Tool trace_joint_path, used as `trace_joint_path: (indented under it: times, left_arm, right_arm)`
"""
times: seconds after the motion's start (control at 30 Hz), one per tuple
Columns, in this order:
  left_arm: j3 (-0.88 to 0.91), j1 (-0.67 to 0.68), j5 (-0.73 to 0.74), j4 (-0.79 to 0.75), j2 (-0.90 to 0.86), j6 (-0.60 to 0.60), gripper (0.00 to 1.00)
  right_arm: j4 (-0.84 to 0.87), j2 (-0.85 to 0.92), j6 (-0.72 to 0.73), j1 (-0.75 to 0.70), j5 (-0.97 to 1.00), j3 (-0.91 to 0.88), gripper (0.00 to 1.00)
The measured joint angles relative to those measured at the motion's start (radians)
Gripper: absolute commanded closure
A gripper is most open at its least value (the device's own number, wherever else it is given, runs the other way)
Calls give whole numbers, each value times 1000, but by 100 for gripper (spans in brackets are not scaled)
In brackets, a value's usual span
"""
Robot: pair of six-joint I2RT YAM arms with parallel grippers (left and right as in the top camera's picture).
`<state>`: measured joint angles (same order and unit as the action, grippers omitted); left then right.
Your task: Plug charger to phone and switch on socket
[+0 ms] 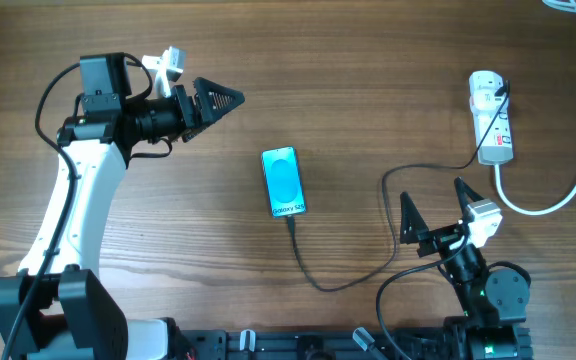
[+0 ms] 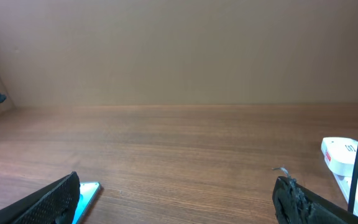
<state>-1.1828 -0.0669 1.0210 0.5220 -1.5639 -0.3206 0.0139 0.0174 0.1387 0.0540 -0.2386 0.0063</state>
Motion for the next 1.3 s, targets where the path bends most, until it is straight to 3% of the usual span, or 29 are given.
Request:
trace_joint_path:
  times: [0.3,0.4,0.5,0.57,0.73,0.8,0.97,1.3]
  left_arm:
    - [0,13,-123,13,26,0,0]
    - [-4,30,-216,126,80,0,0]
    - [0,101,-422,263,97,1,0]
    - [32,163,-520,190,98,31,0]
    - [183,337,-620,-221,98,123,0]
    - [220,393,-674,-311,98,133,0]
    - [335,461,-789,-360,98,137,0]
    - [592,465,-814,-470,177,137,0]
  right_arm:
    - [0,0,0,0,0,0,0]
    - [0,-2,0,0,0,0,0]
    - [0,-2,0,0,0,0,0]
    - [0,-2,0,0,0,0,0]
    - [0,-4,0,0,0,0,0]
    - [0,-4,0,0,0,0,0]
    - [0,-4,0,0,0,0,0]
    - [0,-4,0,0,0,0,0]
